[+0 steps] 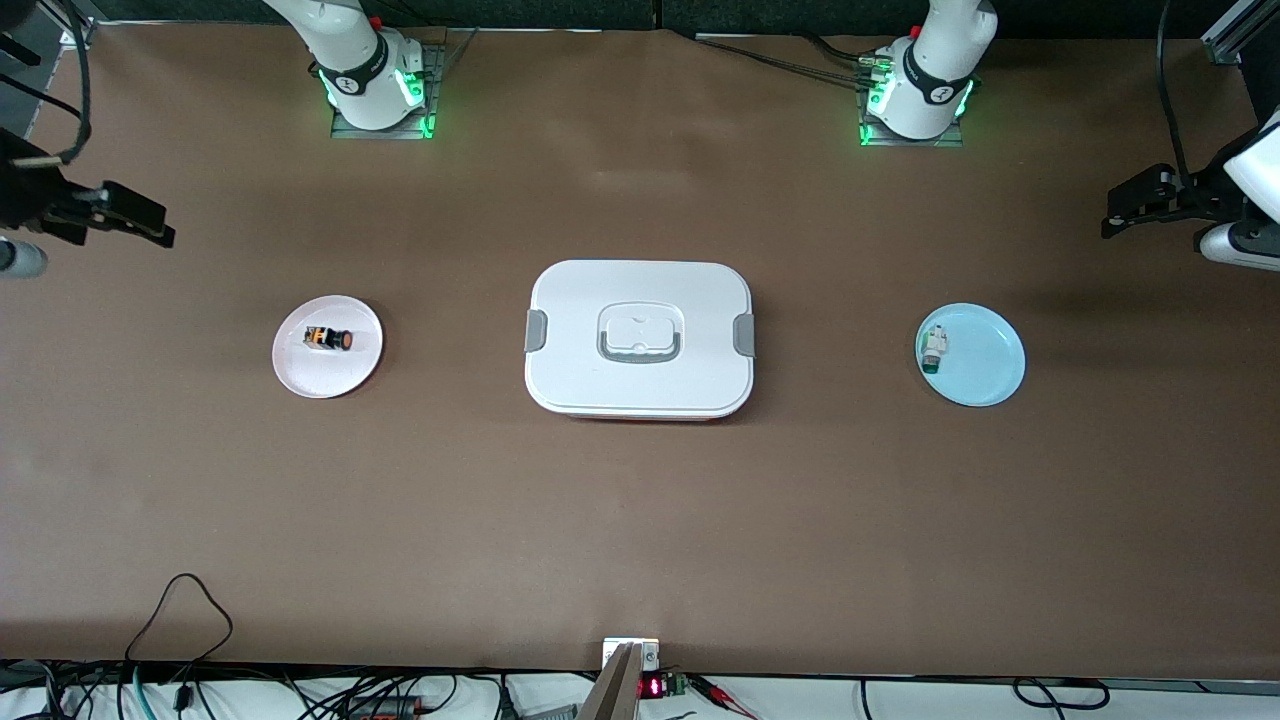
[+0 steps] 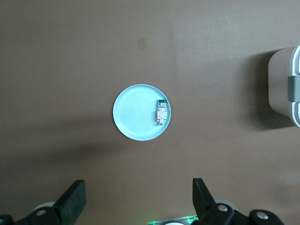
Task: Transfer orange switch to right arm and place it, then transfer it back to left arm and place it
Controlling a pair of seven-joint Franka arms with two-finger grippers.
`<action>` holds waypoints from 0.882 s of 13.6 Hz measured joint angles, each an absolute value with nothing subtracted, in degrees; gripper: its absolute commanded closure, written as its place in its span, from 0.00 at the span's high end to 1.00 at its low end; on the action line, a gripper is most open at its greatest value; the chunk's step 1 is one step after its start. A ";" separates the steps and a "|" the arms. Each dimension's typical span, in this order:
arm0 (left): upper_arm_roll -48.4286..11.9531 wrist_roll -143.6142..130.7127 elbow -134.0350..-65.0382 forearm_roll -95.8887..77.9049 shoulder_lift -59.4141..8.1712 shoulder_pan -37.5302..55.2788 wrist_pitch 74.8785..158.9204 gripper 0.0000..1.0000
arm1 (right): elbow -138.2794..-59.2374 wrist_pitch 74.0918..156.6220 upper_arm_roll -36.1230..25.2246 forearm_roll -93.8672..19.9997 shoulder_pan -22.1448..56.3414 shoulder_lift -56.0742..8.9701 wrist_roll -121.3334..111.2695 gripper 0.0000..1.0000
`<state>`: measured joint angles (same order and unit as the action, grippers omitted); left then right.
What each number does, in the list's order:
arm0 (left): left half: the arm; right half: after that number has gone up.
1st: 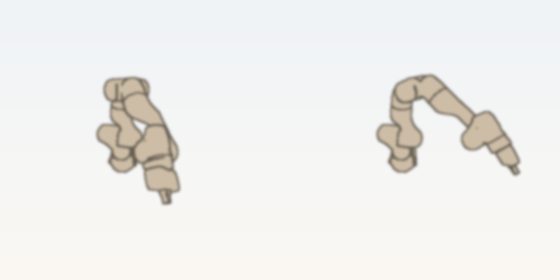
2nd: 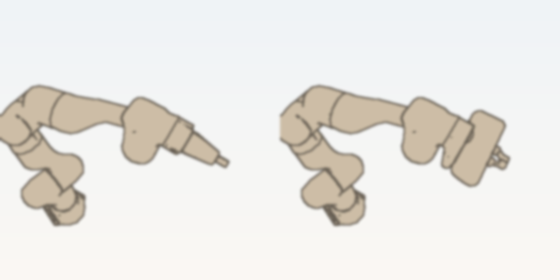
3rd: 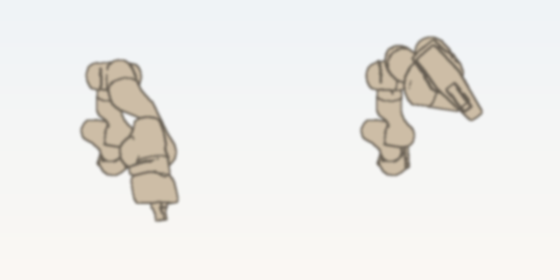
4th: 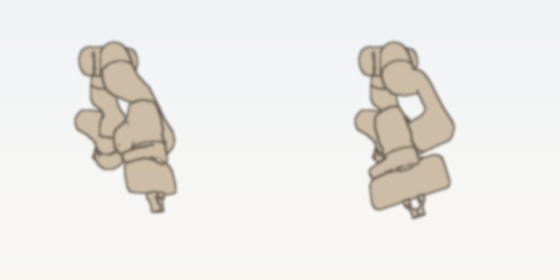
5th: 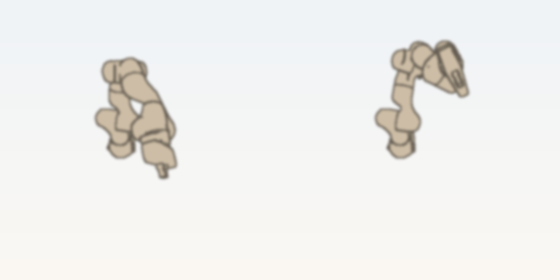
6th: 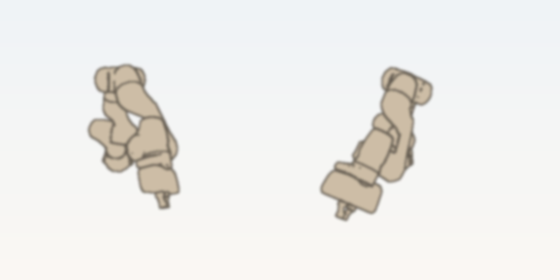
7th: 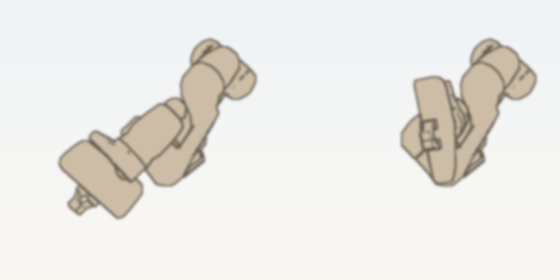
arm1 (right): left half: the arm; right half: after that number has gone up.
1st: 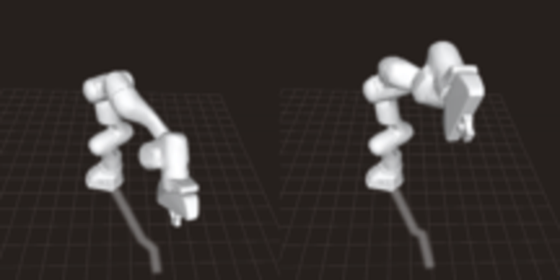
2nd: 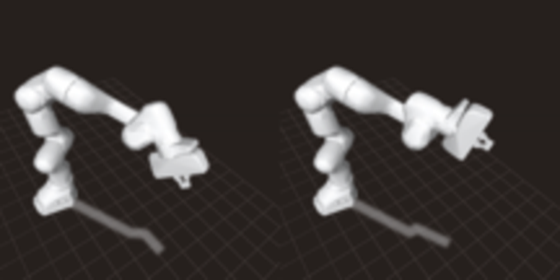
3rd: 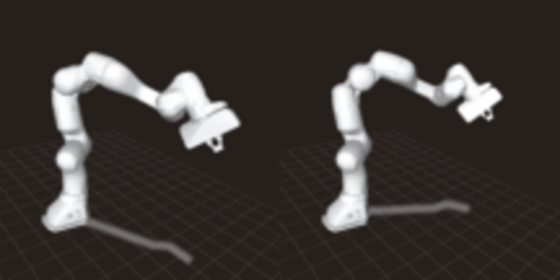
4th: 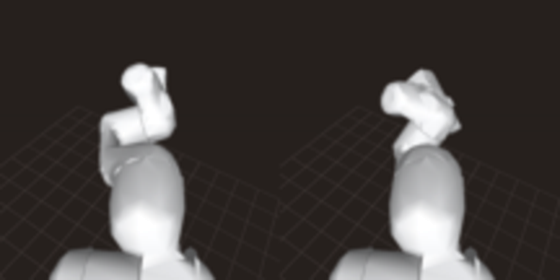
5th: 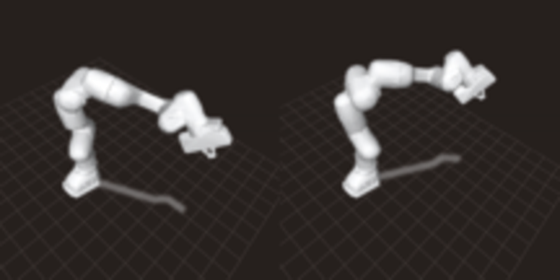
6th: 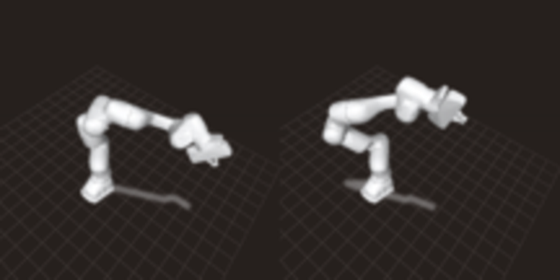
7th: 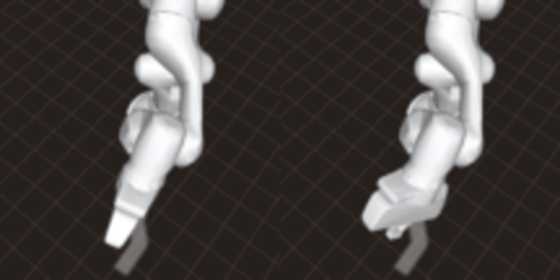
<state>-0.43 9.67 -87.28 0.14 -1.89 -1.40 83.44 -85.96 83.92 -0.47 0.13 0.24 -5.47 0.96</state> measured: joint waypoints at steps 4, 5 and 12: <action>-0.43 9.67 -87.28 0.14 -1.89 -1.39 83.44 1.00 | -86.08 83.98 -0.47 -0.70 0.24 -8.80 0.96 1.00; -0.43 9.67 -87.28 0.14 -1.89 -1.39 83.44 1.00 | -86.09 84.03 -0.45 -1.22 0.29 -9.51 0.96 1.00; -0.43 9.67 -87.28 0.14 -1.89 -1.39 83.44 1.00 | -86.10 87.39 -0.24 -3.46 1.60 -11.82 0.98 1.00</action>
<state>-0.43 9.67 -87.28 0.14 -1.89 -1.39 83.44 -86.10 87.39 -0.24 -3.46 1.60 -11.82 0.98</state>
